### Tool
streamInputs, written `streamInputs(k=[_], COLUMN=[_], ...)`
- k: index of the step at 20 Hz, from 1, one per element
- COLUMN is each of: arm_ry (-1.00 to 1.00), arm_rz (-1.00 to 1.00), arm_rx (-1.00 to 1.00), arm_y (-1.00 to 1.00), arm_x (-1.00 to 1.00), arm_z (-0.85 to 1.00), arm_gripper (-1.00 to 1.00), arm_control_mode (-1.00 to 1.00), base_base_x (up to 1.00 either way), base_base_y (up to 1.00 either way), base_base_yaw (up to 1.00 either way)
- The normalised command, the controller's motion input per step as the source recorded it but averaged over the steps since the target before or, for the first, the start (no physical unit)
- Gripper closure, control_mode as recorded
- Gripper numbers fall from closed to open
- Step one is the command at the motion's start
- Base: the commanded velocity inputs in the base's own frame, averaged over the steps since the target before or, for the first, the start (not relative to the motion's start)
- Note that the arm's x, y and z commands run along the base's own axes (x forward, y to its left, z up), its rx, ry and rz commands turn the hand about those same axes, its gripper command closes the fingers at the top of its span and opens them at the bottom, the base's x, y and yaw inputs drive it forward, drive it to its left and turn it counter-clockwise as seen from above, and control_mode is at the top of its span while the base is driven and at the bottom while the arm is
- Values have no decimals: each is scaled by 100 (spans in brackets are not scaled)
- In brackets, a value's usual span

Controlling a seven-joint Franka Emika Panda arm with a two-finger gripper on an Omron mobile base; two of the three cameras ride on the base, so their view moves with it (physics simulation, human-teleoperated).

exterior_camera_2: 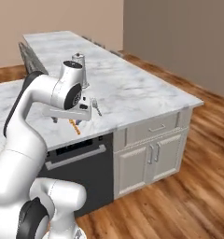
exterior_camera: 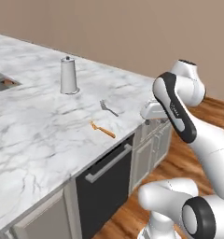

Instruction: Organize the utensils by type. Pick up the wooden spoons from the counter and place them in the open cabinet. Then pick up the metallic utensils from the counter and place them in the open drawer.

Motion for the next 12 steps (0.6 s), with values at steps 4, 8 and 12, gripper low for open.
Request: streamInputs(k=[4,8,12], arm_ry=[0,0,0], arm_rz=[0,0,0], arm_rx=[0,0,0], arm_y=[0,0,0], arm_x=[0,0,0], arm_z=[0,0,0], arm_gripper=[-100,-100,-100], arm_control_mode=[100,100,100], base_base_x=[54,33,32], base_base_y=[-26,-32,-36], base_base_yaw=[54,60,55])
